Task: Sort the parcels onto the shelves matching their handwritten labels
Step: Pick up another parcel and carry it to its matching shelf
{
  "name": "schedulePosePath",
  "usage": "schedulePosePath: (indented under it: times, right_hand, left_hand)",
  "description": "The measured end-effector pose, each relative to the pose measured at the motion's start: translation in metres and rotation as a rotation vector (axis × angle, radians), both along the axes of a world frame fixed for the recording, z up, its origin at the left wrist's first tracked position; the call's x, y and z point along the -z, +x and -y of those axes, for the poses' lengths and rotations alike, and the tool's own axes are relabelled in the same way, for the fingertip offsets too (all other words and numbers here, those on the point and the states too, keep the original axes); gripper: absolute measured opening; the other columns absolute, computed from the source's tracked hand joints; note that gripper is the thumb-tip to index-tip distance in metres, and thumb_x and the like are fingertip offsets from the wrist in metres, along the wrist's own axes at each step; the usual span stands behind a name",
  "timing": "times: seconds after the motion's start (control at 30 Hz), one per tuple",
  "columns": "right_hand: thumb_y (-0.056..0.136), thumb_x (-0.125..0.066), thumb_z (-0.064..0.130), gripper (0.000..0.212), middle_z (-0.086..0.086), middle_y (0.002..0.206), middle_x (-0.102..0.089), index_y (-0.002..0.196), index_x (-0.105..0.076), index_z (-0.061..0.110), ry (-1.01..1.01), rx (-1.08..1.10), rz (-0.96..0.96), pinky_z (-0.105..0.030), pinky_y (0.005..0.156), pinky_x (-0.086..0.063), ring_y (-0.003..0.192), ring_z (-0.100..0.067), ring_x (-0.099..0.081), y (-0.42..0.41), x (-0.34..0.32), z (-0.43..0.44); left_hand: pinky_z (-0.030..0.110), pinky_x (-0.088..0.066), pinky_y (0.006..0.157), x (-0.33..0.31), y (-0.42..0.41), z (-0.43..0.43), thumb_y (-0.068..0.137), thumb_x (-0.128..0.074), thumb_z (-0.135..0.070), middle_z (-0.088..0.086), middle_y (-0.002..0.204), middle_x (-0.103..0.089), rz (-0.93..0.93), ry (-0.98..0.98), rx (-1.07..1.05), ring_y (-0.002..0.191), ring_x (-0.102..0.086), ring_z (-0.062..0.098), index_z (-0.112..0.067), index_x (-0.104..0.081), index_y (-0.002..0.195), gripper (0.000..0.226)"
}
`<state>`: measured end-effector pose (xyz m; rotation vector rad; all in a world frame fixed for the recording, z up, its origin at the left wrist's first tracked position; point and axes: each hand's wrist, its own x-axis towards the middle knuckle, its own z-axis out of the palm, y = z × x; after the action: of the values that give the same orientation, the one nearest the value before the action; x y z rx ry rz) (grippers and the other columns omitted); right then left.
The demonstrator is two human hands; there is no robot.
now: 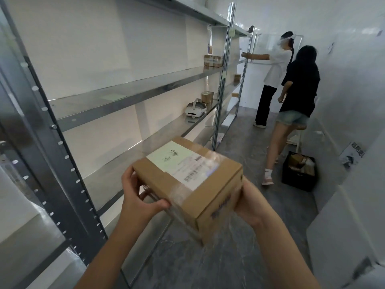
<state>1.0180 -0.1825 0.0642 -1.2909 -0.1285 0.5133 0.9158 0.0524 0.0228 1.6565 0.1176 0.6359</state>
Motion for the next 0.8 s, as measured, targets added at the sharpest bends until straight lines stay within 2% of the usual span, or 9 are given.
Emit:
schedulePosePath:
  times: [0.07, 0.17, 0.3, 0.37, 0.43, 0.53, 0.6, 0.7, 0.8]
  right_hand:
    - [0.104, -0.037, 0.044, 0.048, -0.013, 0.128, -0.069, 0.131, -0.065, 0.015, 0.095, 0.023, 0.026, -0.049, 0.108, -0.045, 0.124, -0.03, -0.062, 0.001, -0.007, 0.0]
    - [0.094, -0.039, 0.064, 0.066, -0.009, 0.137, -0.064, 0.14, -0.057, 0.019, 0.173, -0.035, 0.101, -0.047, 0.109, -0.042, 0.13, -0.025, -0.058, 0.0, -0.006, -0.005]
    - [0.068, -0.079, 0.062, 0.096, -0.003, 0.145, -0.057, 0.15, -0.034, 0.034, 0.234, -0.03, 0.242, -0.048, 0.109, -0.046, 0.133, -0.024, -0.055, -0.004, 0.001, -0.013]
    - [0.074, -0.078, 0.055, 0.091, 0.0, 0.149, -0.053, 0.15, -0.03, 0.042, 0.304, -0.062, 0.303, -0.047, 0.105, -0.05, 0.135, -0.023, -0.053, -0.006, 0.001, -0.016]
    - [0.09, -0.06, 0.049, 0.069, 0.0, 0.151, -0.05, 0.152, -0.028, 0.044, 0.361, -0.068, 0.316, -0.046, 0.099, -0.053, 0.135, -0.022, -0.053, -0.01, -0.001, -0.018]
    - [0.1, -0.037, 0.044, 0.055, -0.007, 0.147, -0.054, 0.153, -0.033, 0.032, 0.442, -0.025, 0.168, -0.041, 0.098, -0.056, 0.133, -0.026, -0.054, -0.01, -0.002, -0.017]
    - [0.1, -0.034, 0.046, 0.054, -0.009, 0.143, -0.059, 0.15, -0.042, 0.027, 0.5, 0.003, 0.069, -0.039, 0.089, -0.059, 0.127, -0.027, -0.059, -0.007, -0.006, -0.01]
    - [0.099, -0.036, 0.043, 0.048, -0.009, 0.124, -0.072, 0.128, -0.068, 0.021, 0.546, 0.079, -0.022, -0.036, 0.074, -0.062, 0.106, -0.024, -0.073, 0.001, -0.01, 0.003]
    - [0.107, -0.026, 0.039, 0.061, -0.009, 0.108, -0.078, 0.097, -0.083, 0.018, 0.535, 0.097, -0.063, -0.034, 0.069, -0.063, 0.093, -0.022, -0.077, 0.006, -0.009, 0.01]
  left_hand:
    - [0.046, -0.045, 0.109, -0.003, 0.001, 0.004, 0.035, -0.096, -0.047, -0.004, 0.143, -0.046, 0.05, -0.022, -0.04, 0.131, -0.051, 0.013, -0.043, -0.026, 0.139, 0.125]
    - [0.047, -0.043, 0.11, -0.006, 0.005, 0.012, 0.041, -0.095, -0.038, -0.002, 0.144, -0.043, 0.128, -0.032, -0.094, 0.135, -0.047, 0.017, -0.042, -0.024, 0.137, 0.119]
    - [0.049, -0.044, 0.11, -0.009, 0.011, 0.033, 0.046, -0.088, -0.032, -0.009, 0.14, -0.041, 0.168, -0.133, -0.166, 0.135, -0.045, 0.016, -0.041, -0.019, 0.135, 0.113]
    - [0.047, -0.045, 0.109, -0.012, 0.012, 0.044, 0.047, -0.088, -0.033, -0.005, 0.142, -0.039, 0.176, -0.174, -0.208, 0.134, -0.046, 0.013, -0.039, -0.018, 0.136, 0.113]
    - [0.033, -0.052, 0.102, -0.015, 0.013, 0.056, 0.049, -0.092, -0.035, -0.005, 0.144, -0.037, 0.173, -0.202, -0.229, 0.127, -0.049, -0.002, -0.035, -0.017, 0.139, 0.118]
    - [0.023, -0.054, 0.097, -0.017, 0.011, 0.074, 0.062, -0.09, -0.037, -0.006, 0.143, -0.037, 0.166, -0.214, -0.219, 0.119, -0.051, -0.011, -0.032, -0.016, 0.139, 0.107]
    - [0.026, -0.05, 0.102, -0.014, 0.004, 0.079, 0.082, -0.07, -0.039, -0.007, 0.142, -0.041, 0.21, -0.168, -0.17, 0.128, -0.049, 0.001, -0.036, -0.023, 0.134, 0.071]
    - [0.028, -0.046, 0.104, -0.012, -0.001, 0.073, 0.101, -0.04, -0.035, -0.026, 0.123, -0.056, 0.205, -0.275, -0.178, 0.119, -0.055, -0.003, -0.041, -0.042, 0.122, 0.023]
    - [0.033, -0.051, 0.101, -0.015, 0.001, 0.059, 0.104, -0.041, -0.023, -0.026, 0.111, -0.066, 0.158, -0.26, -0.179, 0.108, -0.062, -0.005, -0.035, -0.057, 0.118, 0.025]
